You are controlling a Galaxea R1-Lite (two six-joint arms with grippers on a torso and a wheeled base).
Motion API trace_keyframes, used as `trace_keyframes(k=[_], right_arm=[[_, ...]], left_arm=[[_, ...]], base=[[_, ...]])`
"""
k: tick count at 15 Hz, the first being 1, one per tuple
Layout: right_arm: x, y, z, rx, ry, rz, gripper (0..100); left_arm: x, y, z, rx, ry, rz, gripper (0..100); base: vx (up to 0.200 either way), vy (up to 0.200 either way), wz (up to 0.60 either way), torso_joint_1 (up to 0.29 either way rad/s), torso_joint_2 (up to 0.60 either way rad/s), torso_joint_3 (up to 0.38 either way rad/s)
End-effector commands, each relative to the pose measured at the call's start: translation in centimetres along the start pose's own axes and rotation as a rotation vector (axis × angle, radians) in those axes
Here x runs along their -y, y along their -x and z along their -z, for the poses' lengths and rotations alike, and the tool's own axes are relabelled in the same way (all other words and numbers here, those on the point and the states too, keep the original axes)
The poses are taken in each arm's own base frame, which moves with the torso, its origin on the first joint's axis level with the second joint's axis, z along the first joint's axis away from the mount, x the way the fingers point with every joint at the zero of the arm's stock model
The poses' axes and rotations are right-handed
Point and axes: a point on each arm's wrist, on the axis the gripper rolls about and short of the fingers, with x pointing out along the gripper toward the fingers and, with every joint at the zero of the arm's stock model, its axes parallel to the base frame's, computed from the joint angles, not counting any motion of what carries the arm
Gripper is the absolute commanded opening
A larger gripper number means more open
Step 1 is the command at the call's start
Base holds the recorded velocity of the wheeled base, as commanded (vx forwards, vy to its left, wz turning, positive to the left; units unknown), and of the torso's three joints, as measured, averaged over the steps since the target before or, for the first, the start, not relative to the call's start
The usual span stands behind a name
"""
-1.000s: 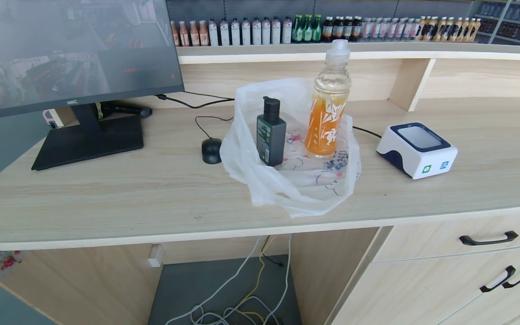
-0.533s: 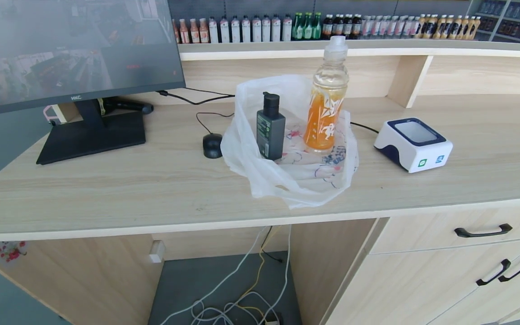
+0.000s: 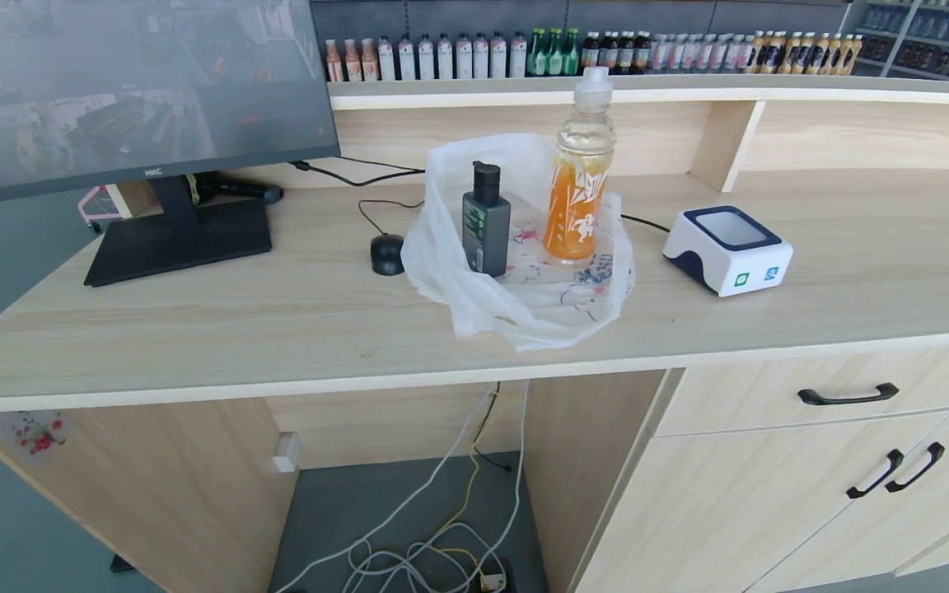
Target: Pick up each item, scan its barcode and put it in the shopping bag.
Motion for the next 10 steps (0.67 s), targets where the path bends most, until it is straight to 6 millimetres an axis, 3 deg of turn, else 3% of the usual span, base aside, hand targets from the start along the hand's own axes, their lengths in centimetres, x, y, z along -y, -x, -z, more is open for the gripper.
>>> trace_keyframes(k=[1,10], right_arm=[[0.00,-0.01,0.02,-0.003,-0.001,-0.001,100],[0.00,-0.01,0.00,-0.001,-0.003,-0.001,100]], left_arm=[[0.00,0.00,-0.01,0.002,0.000,-0.001,100],[0.00,0.00,-0.01,0.002,0.003,-0.001,100]], base=[[0.000,-0.200,0.00,0.002,0.00,0.002],[0.000,-0.200,0.00,0.007,0.01,0.001]])
